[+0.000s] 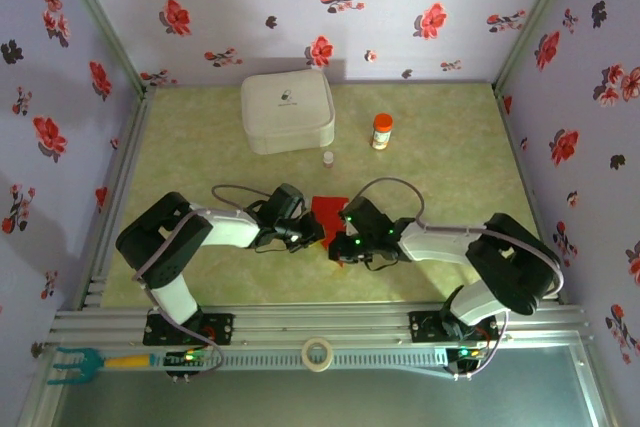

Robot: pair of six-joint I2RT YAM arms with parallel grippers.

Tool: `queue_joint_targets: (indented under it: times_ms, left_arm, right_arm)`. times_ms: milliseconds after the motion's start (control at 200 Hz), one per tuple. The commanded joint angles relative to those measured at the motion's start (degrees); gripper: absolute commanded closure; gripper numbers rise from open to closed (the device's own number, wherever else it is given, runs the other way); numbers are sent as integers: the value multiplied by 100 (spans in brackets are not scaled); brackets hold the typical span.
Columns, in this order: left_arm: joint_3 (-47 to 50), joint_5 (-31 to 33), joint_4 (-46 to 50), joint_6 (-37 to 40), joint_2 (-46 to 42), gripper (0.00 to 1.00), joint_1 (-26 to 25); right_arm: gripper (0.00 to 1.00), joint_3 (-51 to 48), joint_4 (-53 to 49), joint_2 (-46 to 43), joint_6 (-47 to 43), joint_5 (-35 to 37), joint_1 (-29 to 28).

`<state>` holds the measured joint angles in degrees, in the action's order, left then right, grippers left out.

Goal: Fold a paper plane with a square sheet of paper (pick it up from the middle)
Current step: Third fold the triangle at the center of the table.

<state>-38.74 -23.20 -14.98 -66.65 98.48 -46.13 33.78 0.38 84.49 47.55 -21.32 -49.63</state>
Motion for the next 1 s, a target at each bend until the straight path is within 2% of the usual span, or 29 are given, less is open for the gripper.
queue_joint_targets:
  times_ms: [0,160,285,1000]
  left_arm:
    - [24,141,358,179,196,100,60]
    - [16,145,373,187,207,100,60]
    - [-4,132,378,195,226,100,60]
    - [13,123,377,192,225,100,69]
  right_arm:
    - [100,355,-458,-66,-274,-128,-27]
    - [100,560,-724,276,-408,-165,-240]
    - [100,580,-917,431,-378,145,-236]
    - [100,-82,-244,353,-120,-44,48]
